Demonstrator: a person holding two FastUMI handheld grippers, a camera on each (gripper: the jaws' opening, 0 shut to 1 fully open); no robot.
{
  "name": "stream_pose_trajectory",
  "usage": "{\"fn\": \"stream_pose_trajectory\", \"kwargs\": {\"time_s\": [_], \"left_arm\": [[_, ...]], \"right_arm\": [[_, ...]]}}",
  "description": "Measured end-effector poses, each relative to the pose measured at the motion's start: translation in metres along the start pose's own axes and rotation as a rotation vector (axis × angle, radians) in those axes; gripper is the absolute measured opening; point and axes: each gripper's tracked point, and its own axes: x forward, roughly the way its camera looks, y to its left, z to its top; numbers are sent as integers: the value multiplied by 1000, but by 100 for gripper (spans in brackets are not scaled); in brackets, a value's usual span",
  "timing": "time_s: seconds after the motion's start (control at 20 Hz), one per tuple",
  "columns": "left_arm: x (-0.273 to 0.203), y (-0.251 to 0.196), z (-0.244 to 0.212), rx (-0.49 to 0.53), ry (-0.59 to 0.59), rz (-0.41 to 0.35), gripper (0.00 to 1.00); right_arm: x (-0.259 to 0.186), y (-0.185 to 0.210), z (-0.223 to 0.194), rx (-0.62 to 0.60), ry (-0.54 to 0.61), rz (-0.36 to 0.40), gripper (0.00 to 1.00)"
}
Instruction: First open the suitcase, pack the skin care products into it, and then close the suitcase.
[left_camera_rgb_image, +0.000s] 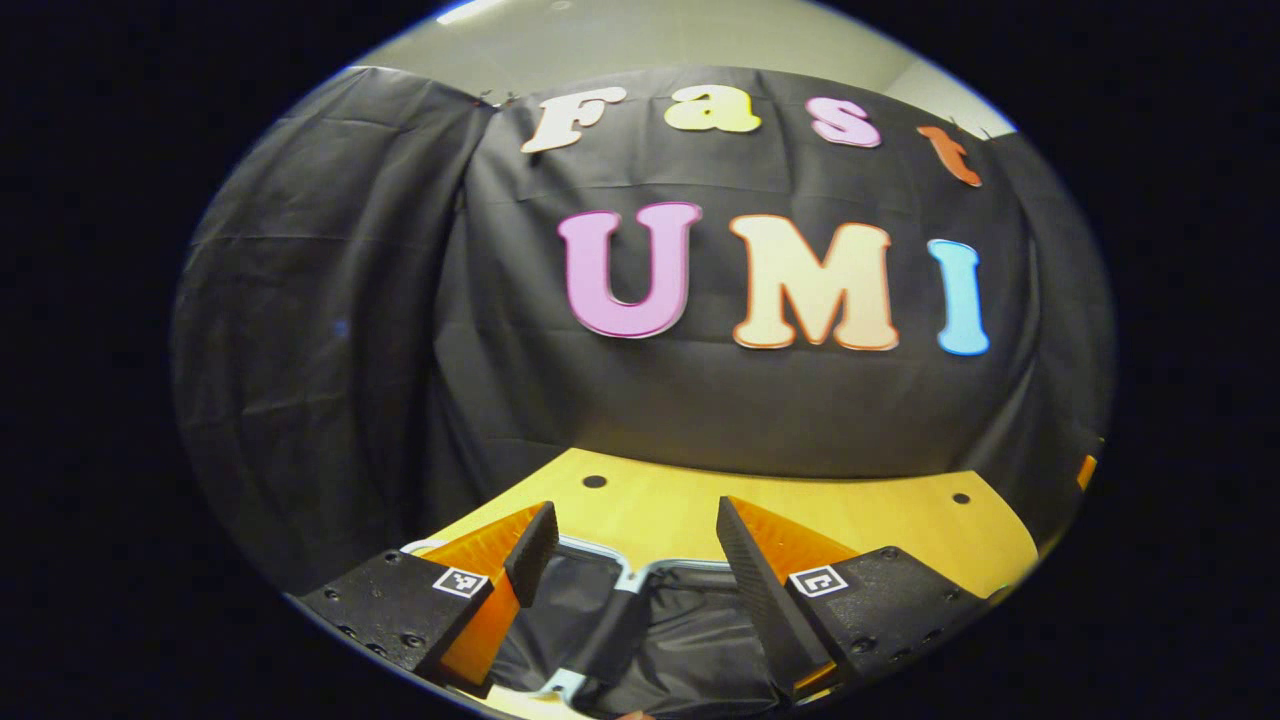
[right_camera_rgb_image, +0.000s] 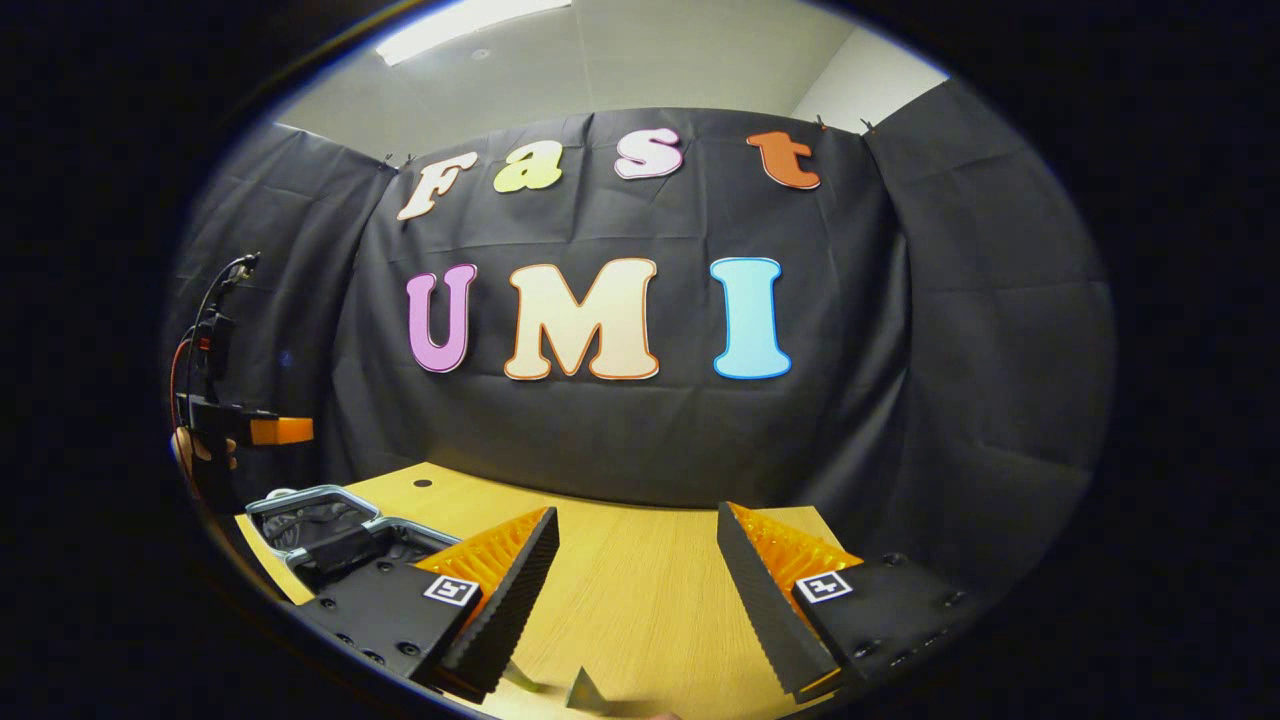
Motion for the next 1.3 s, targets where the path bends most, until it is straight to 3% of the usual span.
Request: {"fn": "stream_pose_trajectory", "kwargs": {"time_s": [0.5,0.8,1.05,1.2,1.3], "left_arm": [[-43,-167,-50,76,96,-285,93],[-76,-252,-102,81,199,-434,93],[-91,-285,-155,110,302,-502,93],[-96,-295,-189,82,385,-536,90],[-96,-298,-210,60,433,-541,83]], "right_arm": [[-25,-27,-15,7,24,45,99],[-37,-38,-21,-17,35,83,99],[-44,-55,-27,-39,53,74,99],[-48,-59,-31,-53,67,68,99],[-52,-58,-35,-70,77,74,99]]}}
